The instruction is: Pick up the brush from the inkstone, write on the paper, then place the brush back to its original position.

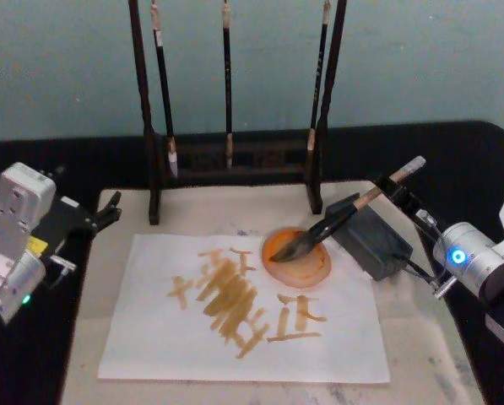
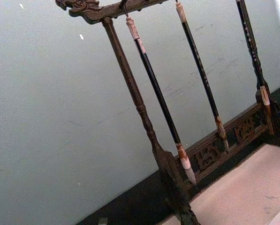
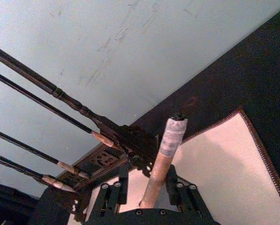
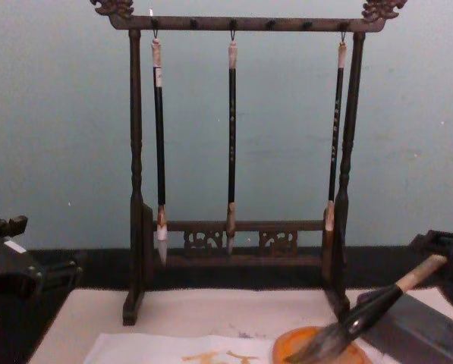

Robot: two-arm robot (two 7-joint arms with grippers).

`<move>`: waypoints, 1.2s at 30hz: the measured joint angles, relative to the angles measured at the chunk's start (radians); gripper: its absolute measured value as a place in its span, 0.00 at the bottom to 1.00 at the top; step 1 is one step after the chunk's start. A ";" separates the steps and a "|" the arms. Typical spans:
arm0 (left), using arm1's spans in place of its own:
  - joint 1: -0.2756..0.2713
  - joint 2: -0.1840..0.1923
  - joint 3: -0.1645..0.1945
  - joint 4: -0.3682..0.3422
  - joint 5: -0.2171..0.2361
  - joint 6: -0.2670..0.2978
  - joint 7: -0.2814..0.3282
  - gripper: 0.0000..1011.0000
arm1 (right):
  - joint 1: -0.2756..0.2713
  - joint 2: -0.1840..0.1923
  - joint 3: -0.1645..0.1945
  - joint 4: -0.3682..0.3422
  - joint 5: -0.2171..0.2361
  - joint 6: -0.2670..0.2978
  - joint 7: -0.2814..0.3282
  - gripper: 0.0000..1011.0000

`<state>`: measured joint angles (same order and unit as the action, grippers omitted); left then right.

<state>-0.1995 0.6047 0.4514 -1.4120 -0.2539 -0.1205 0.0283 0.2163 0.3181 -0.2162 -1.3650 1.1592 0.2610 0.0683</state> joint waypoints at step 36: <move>0.000 0.000 0.000 0.000 0.000 0.000 0.000 1.00 | 0.000 0.008 -0.010 -0.007 -0.002 -0.019 0.005 0.17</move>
<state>-0.1996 0.6047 0.4514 -1.4119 -0.2538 -0.1205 0.0283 0.2162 0.3262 -0.2264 -1.3719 1.1574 0.2425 0.0733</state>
